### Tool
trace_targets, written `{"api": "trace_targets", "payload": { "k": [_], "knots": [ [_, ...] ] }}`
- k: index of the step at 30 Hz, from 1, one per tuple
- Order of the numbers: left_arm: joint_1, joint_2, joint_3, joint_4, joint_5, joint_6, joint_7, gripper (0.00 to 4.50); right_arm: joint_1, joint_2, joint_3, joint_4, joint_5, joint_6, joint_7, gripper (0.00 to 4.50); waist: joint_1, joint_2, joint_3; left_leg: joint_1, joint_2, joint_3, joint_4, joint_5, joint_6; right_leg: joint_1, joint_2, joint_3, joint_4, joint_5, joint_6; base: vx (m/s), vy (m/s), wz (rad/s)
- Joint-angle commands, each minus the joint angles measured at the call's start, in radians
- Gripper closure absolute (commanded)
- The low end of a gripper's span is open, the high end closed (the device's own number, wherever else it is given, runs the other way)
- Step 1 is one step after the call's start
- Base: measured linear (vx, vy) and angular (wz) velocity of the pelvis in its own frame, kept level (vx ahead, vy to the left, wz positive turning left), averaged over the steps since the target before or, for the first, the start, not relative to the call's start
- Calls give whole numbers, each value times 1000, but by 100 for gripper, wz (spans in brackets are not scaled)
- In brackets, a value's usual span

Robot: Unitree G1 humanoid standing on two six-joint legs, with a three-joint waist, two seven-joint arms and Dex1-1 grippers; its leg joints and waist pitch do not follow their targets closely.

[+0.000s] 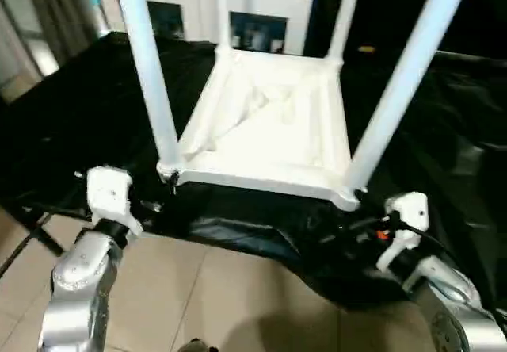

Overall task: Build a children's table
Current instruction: Move to table, then flip table

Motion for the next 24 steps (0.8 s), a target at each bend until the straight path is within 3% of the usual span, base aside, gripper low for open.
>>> {"api": "trace_targets", "payload": {
  "k": [1,2,4,5,7,8,9,14,15,17,18,19,20,21,22,23,24],
  "knots": [
    [-49,-8,15,41,-42,16,-6,10,-19,-5,27,-36,31,22,44,0,-6,0,-39,36,74,-42,-108,-314,-14,0,-98,46,-104,-101,-169,-64,20,-6],
    [-75,-7,16,69,-40,13,1,10,-24,-7,36,-35,35,26,56,0,-5,1,-38,39,75,-43,-110,-329,-34,-3,-101,49,-109,-146,-161,-66,20,-7],
    [-144,9,-2,171,-10,-6,-3,10,-50,-7,59,-11,18,17,74,0,-8,-2,-39,36,73,-44,-116,-328,-57,-3,-102,49,-114,-174,-135,-33,10,-3],
    [-200,18,-11,263,17,-14,8,10,-80,-3,71,18,-5,6,72,0,-9,-3,-40,34,71,-43,-116,-315,-58,-4,-100,50,-113,-162,-130,0,0,0],
    [-230,23,-14,313,29,-19,16,10,-98,-2,76,33,-17,0,67,0,-10,-3,-46,33,71,-43,-114,-270,-59,-3,-102,50,-107,-88,-128,0,0,0],
    [-242,26,-17,333,33,-25,18,10,-104,-2,78,37,-19,-1,66,0,-9,5,-47,31,72,-44,-114,-264,-59,-3,-103,49,-105,-71,-132,0,0,0],
    [-273,26,-11,378,26,-28,19,10,-120,-1,83,46,-19,-1,72,0,-10,5,-49,37,70,-41,-110,-263,-61,-9,-100,51,-106,-39,-138,0,0,0],
    [-432,57,-9,624,77,-51,119,10,-183,12,104,94,-44,-16,63,0,-7,8,-61,35,68,-39,-97,-171,-31,1,-101,49,-87,163,-168,0,0,0],
    [-473,63,8,683,81,-58,167,10,-193,18,111,100,-43,-16,67,0,-5,6,-64,33,68,-39,-93,-133,-15,4,-101,47,-80,231,-174,0,0,0],
    [-516,69,33,745,74,-83,195,10,-208,24,119,112,-41,-15,72,0,-5,3,-66,30,64,-38,-88,-109,6,8,-101,45,-75,284,-186,0,0,0],
    [-532,65,53,766,50,-98,187,10,-215,31,124,121,-41,-14,75,0,-5,-4,-61,28,65,-36,-86,-92,24,4,-100,44,-73,318,-193,0,0,0],
    [-539,61,70,769,26,-105,176,25,-221,36,130,131,-43,-13,79,0,-2,-1,-64,32,66,-35,-85,-89,29,2,-101,44,-71,327,-202,0,0,0],
    [-538,57,84,761,7,-107,170,35,-226,40,140,143,-51,-15,81,0,-4,-4,-62,28,67,-35,-85,-81,44,4,-103,43,-69,337,-216,0,0,0],
    [-538,53,94,759,-10,-109,158,44,-233,45,148,160,-56,-21,88,0,-6,-20,-57,27,68,-31,-86,-85,58,3,-103,43,-71,322,-226,0,0,0],
    [-535,50,96,754,-21,-108,149,44,-240,50,157,175,-60,-26,94,0,-4,-10,-56,29,66,-29,-87,-104,59,1,-107,43,-75,267,-238,0,0,0],
    [-528,47,93,746,-26,-107,142,47,-247,56,163,188,-58,-30,100,0,-5,-18,-55,29,70,-29,-88,-117,61,2,-108,45,-78,225,-244,0,0,0],
    [-521,45,89,738,-27,-103,138,56,-252,60,165,191,-53,-31,104,0,-4,-15,-54,31,72,-29,-89,-121,58,0,-108,45,-79,207,-244,0,0,0]
  ]
}}
